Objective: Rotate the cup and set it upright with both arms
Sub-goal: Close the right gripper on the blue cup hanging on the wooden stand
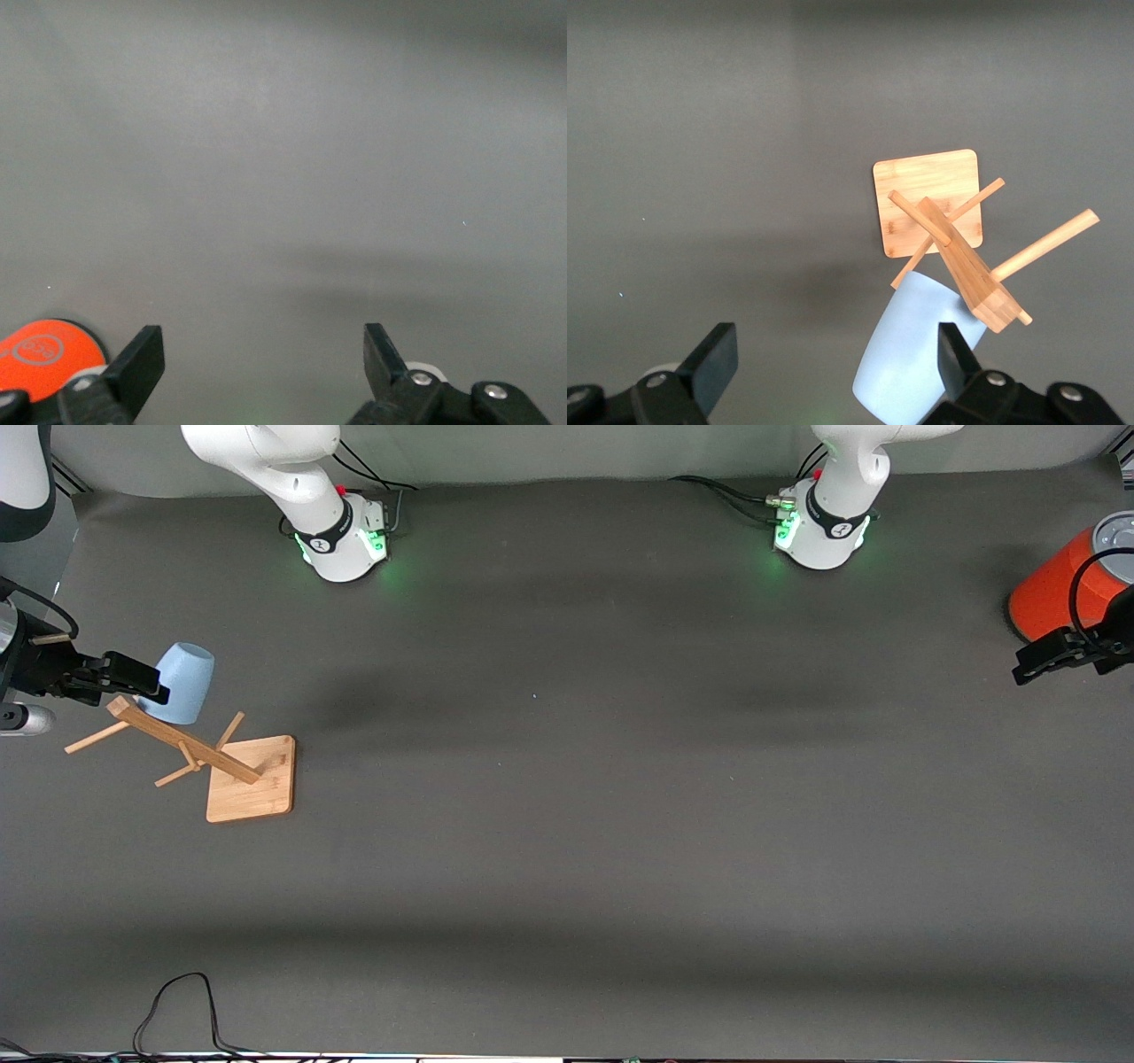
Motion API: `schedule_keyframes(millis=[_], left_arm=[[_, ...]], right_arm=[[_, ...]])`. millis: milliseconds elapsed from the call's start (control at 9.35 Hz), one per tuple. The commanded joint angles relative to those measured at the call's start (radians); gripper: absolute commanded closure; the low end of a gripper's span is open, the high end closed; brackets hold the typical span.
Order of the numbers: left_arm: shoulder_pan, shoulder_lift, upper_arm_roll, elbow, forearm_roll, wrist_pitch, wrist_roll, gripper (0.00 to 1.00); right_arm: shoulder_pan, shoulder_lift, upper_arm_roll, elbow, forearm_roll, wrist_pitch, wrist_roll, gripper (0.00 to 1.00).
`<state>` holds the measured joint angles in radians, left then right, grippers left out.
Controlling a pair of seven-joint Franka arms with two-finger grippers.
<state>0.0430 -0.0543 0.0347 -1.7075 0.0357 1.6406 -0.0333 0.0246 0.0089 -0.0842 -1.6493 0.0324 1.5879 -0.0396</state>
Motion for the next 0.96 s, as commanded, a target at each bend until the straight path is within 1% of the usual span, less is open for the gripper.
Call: schedule_keyframes(millis=[0, 107, 214, 535, 642, 748, 855], left_arm=[[0.003, 0.039, -0.002, 0.063, -0.017, -0.060, 0.083, 0.00], [0.003, 0.062, -0.002, 0.100, -0.014, -0.073, 0.078, 0.00], [0.005, 0.080, -0.001, 0.111, -0.017, -0.076, 0.064, 0.00], [0.006, 0.083, 0.001, 0.111, -0.019, -0.078, 0.070, 0.00], [0.006, 0.083, 0.001, 0.111, -0.019, -0.078, 0.070, 0.00], [0.008, 0.085, 0.002, 0.112, -0.019, -0.091, 0.075, 0.00], [0.008, 0.085, 0.002, 0.114, -0.019, -0.093, 0.076, 0.00]], right_arm=[[-0.003, -0.007, 0.001, -0.003, -0.016, 0.010, -0.058, 0.00], [-0.003, -0.007, 0.001, -0.003, -0.016, 0.011, -0.059, 0.00], [-0.002, -0.006, 0.003, -0.003, -0.016, 0.009, -0.056, 0.00], [-0.006, -0.001, 0.000, -0.004, -0.019, 0.009, -0.046, 0.00], [-0.006, -0.018, 0.000, -0.030, -0.029, 0.007, -0.048, 0.00], [-0.006, -0.055, -0.002, -0.076, -0.054, 0.010, -0.046, 0.00], [-0.006, -0.100, -0.031, -0.128, -0.054, 0.015, -0.046, 0.00]])
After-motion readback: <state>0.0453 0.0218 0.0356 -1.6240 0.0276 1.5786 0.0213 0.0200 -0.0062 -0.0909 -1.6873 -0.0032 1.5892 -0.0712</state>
